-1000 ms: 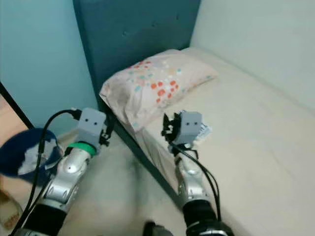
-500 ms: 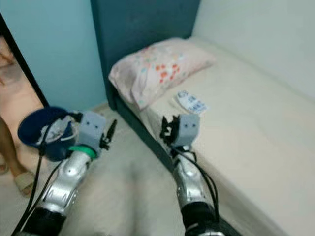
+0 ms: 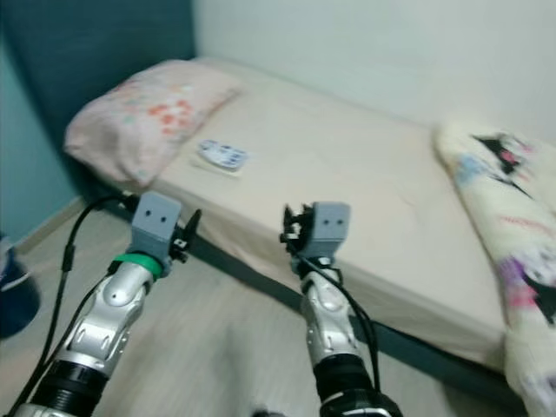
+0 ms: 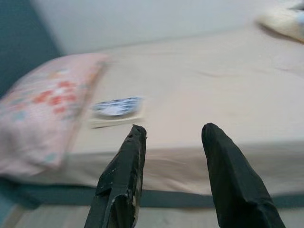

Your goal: Clean up the room

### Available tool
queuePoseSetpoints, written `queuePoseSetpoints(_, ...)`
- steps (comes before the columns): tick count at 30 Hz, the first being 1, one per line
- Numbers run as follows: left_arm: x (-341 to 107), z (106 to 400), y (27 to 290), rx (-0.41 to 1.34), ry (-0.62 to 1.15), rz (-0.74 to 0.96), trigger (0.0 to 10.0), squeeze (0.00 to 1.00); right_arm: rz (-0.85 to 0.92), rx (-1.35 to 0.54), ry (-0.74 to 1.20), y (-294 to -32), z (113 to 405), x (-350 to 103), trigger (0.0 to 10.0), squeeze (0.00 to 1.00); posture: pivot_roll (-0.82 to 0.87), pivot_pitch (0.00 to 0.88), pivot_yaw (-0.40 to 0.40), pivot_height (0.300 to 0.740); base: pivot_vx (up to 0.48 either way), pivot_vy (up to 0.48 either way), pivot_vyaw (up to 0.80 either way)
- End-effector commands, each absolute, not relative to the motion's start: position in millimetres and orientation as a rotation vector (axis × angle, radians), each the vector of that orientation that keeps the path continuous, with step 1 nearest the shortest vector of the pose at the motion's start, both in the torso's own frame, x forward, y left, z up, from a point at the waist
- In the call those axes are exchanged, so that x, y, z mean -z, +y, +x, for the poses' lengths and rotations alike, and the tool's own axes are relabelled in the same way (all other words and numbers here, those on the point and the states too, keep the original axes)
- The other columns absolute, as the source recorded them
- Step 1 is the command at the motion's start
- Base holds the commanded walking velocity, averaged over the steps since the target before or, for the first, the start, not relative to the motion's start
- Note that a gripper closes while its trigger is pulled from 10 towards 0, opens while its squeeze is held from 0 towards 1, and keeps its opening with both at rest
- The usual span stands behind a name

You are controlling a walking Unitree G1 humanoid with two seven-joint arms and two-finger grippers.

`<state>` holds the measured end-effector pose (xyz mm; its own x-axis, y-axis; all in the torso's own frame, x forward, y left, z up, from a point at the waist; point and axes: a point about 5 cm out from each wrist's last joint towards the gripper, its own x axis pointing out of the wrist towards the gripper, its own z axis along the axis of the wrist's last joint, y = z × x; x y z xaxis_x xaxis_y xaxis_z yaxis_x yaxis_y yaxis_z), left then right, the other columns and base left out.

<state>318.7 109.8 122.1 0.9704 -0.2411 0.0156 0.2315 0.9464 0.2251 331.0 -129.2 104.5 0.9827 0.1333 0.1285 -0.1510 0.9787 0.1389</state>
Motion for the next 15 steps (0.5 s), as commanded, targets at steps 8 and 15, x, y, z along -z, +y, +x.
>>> queuePoseSetpoints(8,-118.4,317.1,109.3,0.249,-0.029,0.231,10.0,0.0,0.146,-0.151,-0.108,-126.8,332.0,-103.6,10.0,0.0,0.06,0.004,0.004,0.74,0.0,0.0,-0.8)
queuePoseSetpoints(15,-120.0,316.8,109.9,0.255,-0.055,0.248,10.0,0.0,0.124,-0.152,-0.104,-126.2,332.0,-102.3,10.0,0.0,0.06,0.001,0.006,0.74,0.0,-0.129,-0.34)
